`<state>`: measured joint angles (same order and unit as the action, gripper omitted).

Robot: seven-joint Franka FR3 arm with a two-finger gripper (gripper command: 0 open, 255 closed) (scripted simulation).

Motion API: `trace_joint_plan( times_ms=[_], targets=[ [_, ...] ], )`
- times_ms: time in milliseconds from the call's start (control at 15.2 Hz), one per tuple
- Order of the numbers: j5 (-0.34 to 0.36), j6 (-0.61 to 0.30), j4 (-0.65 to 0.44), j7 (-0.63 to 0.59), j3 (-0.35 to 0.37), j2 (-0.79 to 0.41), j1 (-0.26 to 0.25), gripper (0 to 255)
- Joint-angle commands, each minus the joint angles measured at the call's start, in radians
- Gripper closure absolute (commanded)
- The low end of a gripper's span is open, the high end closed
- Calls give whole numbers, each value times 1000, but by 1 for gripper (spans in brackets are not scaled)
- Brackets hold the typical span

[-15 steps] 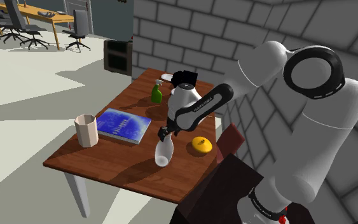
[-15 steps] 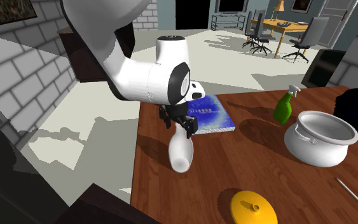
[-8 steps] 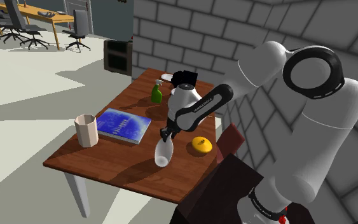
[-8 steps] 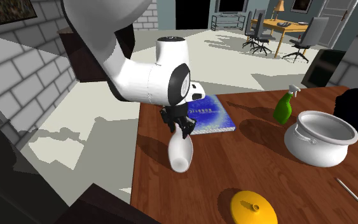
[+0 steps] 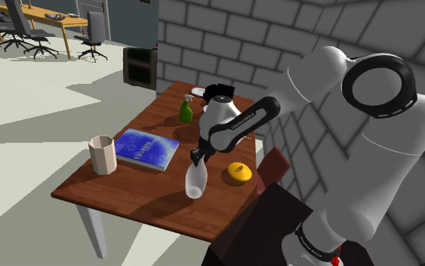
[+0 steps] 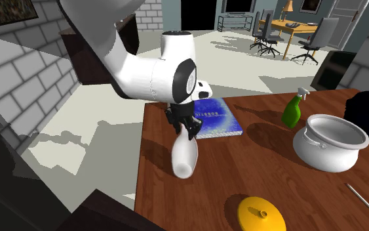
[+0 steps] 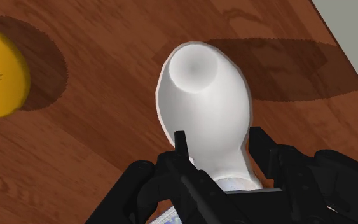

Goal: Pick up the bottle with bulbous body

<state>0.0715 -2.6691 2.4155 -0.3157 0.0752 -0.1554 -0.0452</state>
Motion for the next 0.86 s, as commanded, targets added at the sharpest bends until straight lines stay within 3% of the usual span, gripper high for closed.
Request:
trace_joint_plan(
  times_ms=[0,792],
  targets=[
    [-6,26,0,5,2,26,1,255],
    [-33,163,-26,26,7,138,2,255]
  ],
)
